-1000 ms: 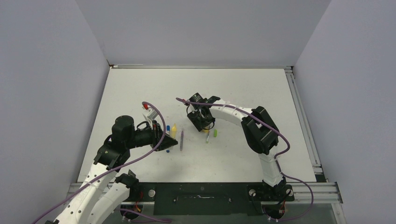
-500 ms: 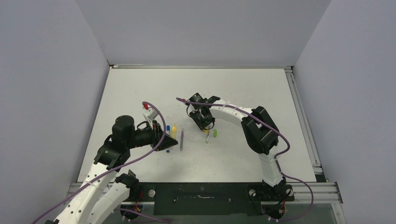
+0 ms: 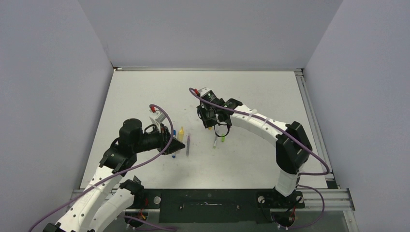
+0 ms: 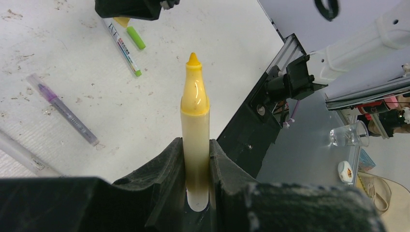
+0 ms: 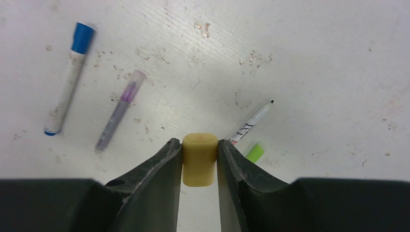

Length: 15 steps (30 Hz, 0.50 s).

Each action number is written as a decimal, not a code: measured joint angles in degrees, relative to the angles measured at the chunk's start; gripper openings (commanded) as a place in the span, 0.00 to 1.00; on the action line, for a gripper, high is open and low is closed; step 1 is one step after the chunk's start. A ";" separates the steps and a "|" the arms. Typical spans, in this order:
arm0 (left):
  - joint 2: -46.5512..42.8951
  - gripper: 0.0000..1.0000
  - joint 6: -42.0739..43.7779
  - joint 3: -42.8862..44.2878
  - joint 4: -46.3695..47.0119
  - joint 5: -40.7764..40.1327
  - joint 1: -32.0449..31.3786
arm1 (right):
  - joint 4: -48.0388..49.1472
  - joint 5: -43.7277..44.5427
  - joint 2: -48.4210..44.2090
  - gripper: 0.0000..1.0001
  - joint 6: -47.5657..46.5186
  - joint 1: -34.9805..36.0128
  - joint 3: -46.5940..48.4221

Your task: Insert the pens into the pen caps

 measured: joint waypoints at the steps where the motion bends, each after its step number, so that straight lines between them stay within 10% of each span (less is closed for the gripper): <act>1: 0.20 0.00 0.00 0.02 0.15 -0.90 -0.72 | 0.55 0.35 -1.55 0.05 1.14 0.26 -0.37; 15: 3.56 0.00 -0.20 0.02 0.98 -16.87 -10.75 | 10.16 9.25 -18.18 0.05 17.49 7.41 -5.99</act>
